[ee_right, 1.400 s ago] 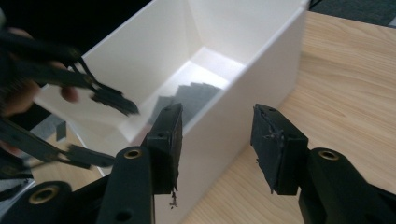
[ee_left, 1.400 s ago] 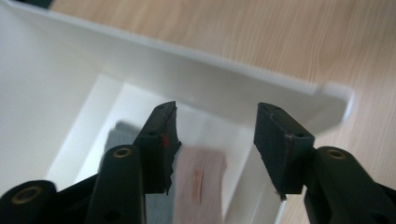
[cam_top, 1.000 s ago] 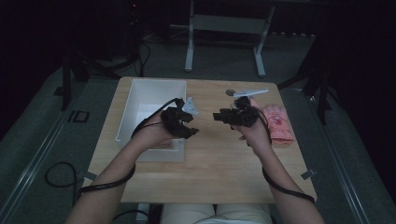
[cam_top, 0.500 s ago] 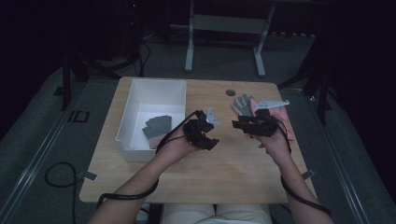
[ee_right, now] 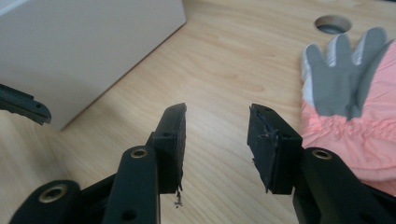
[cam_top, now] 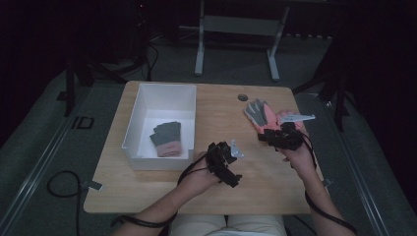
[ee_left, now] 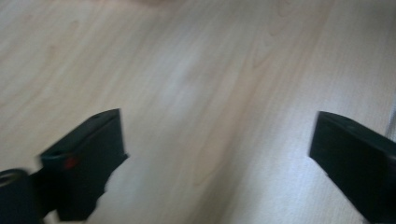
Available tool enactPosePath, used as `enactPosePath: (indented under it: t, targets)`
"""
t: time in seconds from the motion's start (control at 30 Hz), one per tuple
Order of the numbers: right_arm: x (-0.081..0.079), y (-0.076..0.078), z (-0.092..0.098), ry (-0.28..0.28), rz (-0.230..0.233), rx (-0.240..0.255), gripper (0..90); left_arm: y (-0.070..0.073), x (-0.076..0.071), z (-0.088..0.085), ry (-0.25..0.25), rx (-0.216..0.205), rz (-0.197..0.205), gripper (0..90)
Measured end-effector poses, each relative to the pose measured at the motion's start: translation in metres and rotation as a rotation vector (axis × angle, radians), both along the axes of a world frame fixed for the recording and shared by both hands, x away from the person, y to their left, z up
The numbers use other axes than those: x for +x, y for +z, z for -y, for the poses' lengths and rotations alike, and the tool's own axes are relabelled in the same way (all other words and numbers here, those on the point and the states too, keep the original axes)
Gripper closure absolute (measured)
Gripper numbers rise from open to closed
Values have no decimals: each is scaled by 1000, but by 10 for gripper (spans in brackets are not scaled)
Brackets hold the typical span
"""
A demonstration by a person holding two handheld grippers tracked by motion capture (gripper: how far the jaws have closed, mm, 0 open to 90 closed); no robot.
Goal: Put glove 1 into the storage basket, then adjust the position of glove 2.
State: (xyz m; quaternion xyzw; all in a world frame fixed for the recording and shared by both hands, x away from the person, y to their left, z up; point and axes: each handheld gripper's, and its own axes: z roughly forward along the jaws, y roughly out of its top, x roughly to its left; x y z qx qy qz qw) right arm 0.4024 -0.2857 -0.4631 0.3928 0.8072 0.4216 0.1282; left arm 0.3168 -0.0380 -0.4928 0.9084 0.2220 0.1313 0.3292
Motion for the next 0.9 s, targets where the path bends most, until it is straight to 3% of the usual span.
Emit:
enactPosePath:
  t: [0.07, 0.23, 0.37, 0.53, 0.67, 0.77, 0.9]
  targets:
    - [0, -3, 1, 4, -5, -2, 560, -10, -5, -1, 4, -1, 12, 19]
    - [1, -9, 7, -11, 2, -13, 562, -35, -10, -12, 36, -49, -13, 19]
    - [1, -13, 11, -28, 8, -32, 563, -48, -14, -23, 78, -80, 19, 19]
    - [6, -16, 18, -52, 11, -48, 578, -56, -19, -32, 103, -133, 44, 19]
    - [10, -18, 23, -59, 18, -40, 583, -60, -22, -34, 108, -136, 57, 20]
    - [16, -21, 25, -80, 19, -58, 590, -64, -26, -35, 115, -139, 72, 19]
    - [30, -20, 26, -135, -3, -107, 622, -68, -29, -42, 136, -181, 61, 20]
